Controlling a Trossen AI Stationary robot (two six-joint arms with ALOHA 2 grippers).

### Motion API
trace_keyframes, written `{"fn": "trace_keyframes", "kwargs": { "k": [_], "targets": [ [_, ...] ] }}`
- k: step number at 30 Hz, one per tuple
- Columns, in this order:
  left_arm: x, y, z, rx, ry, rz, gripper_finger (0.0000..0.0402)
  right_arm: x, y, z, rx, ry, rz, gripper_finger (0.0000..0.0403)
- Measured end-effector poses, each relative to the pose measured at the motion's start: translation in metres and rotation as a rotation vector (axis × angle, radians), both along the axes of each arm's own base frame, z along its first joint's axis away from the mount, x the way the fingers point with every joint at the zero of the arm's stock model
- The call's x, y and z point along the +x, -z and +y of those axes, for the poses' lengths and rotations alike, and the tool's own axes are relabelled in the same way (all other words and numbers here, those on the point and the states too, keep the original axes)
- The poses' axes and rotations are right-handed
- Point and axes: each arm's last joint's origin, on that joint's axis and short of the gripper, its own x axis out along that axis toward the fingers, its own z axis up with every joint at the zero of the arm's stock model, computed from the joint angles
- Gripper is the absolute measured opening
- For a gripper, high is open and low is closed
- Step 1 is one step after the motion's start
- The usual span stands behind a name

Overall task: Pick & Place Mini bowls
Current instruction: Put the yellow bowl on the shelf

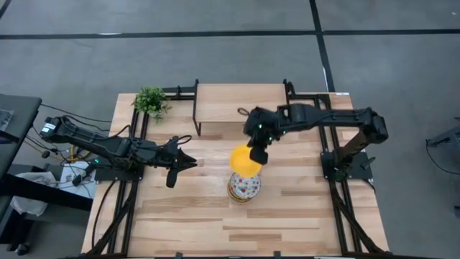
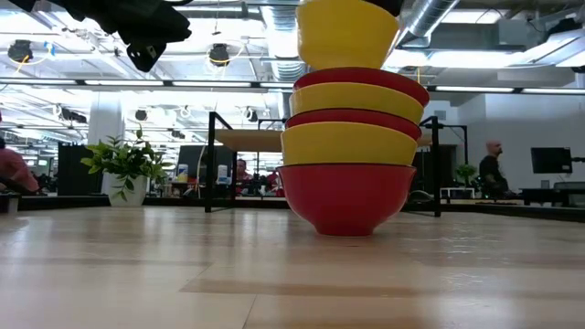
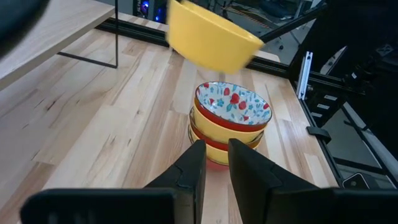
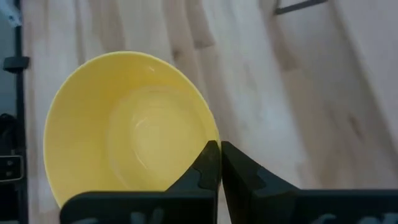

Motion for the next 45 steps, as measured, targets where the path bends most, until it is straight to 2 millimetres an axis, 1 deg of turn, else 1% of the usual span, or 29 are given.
{"fn": "trace_keyframes", "kwargs": {
  "k": [5, 10, 19, 27, 32, 35, 38, 41, 45],
  "targets": [
    [0.0, 0.0, 0.0, 0.0, 0.0, 0.0, 0.0067, -0.007, -0.013, -0.031, -0.004, 0.088, 0.003, 0.0],
    [0.0, 0.0, 0.0, 0.0, 0.0, 0.0, 0.0067, -0.016, -0.02, -0.062, -0.015, 0.171, 0.011, 0.0],
    [0.0, 0.0, 0.0, 0.0, 0.0, 0.0, 0.0067, -0.037, -0.021, -0.118, 0.02, 0.329, 0.002, 0.0],
    [0.0, 0.0, 0.0, 0.0, 0.0, 0.0, 0.0067, -0.063, -0.021, -0.162, 0.032, 0.508, -0.002, 0.0],
    [0.0, 0.0, 0.0, 0.0, 0.0, 0.0, 0.0067, -0.078, -0.02, -0.182, 0.041, 0.606, 0.0, 0.0],
    [0.0, 0.0, 0.0, 0.0, 0.0, 0.0, 0.0067, -0.089, -0.018, -0.192, 0.042, 0.678, 0.034, 0.0],
    [0.0, 0.0, 0.0, 0.0, 0.0, 0.0, 0.0067, -0.099, -0.014, -0.2, 0.016, 0.734, 0.085, 0.0],
    [0.0, 0.0, 0.0, 0.0, 0.0, 0.0, 0.0067, -0.109, -0.009, -0.207, 0.046, 0.79, 0.117, 0.0],
    [0.0, 0.0, 0.0, 0.0, 0.0, 0.0, 0.0067, -0.112, -0.007, -0.21, 0.065, 0.799, 0.109, 0.0]
  ]
}}
